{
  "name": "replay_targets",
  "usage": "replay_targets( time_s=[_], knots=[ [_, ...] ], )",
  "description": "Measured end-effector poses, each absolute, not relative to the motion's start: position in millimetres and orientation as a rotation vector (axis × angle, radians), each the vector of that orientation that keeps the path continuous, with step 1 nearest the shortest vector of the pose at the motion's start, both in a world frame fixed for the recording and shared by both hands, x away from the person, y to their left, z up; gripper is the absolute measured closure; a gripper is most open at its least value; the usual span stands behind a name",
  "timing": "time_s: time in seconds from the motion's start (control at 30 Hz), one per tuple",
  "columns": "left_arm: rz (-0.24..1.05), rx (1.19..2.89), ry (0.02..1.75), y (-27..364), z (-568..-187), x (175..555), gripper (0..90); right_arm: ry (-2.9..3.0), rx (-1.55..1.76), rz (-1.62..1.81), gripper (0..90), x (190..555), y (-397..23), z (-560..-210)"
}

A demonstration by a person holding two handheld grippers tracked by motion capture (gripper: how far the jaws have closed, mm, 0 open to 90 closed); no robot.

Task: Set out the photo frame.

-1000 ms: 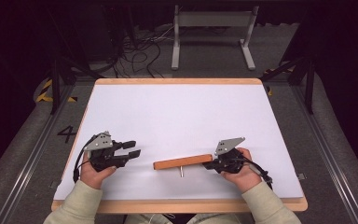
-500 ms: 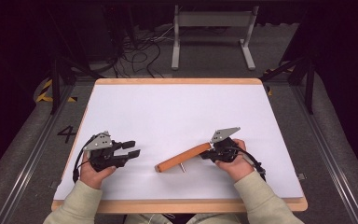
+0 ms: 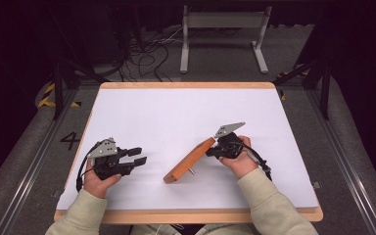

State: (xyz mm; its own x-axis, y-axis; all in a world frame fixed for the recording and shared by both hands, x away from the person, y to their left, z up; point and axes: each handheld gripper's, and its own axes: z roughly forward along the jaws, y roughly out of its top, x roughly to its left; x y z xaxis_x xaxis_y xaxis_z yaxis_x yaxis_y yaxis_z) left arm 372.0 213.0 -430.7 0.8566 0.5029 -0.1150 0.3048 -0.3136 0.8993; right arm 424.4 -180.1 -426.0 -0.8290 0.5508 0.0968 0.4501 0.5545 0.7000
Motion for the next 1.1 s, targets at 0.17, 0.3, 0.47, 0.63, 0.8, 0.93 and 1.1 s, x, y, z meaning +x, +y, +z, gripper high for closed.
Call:
replay_targets(
  time_s=[0.17, 0.3, 0.47, 0.63, 0.8, 0.93, 1.1],
  knots=[
    [0.225, 1.923, 0.601, 213.0, -430.8, 371.9, 55.8, 2.63, 0.874, 1.156, 90.0, 433.3, -173.8, -424.4],
    [0.224, 1.924, 0.602, 213.0, -431.0, 372.1, 55.8, 2.625, 0.876, 1.166, 90.0, 439.4, -168.4, -423.1],
    [0.225, 1.922, 0.605, 213.4, -431.1, 371.9, 55.8, 2.629, 0.869, 1.172, 90.0, 448.8, -158.3, -421.8],
    [0.228, 1.92, 0.605, 213.9, -431.3, 372.1, 55.8, 2.632, 0.851, 1.204, 90.0, 455.1, -149.0, -421.0],
    [0.229, 1.925, 0.606, 213.6, -431.8, 372.3, 55.7, 2.645, 0.84, 1.203, 90.0, 459.9, -139.9, -420.4],
    [0.228, 1.921, 0.614, 213.6, -432.2, 372.4, 55.6, 2.66, 0.803, 1.216, 90.0, 462.5, -131.6, -417.8],
    [0.228, 1.918, 0.619, 214.3, -432.4, 372.4, 55.6, 2.664, 0.781, 1.261, 90.0, 463.0, -125.4, -417.5]
  ],
)
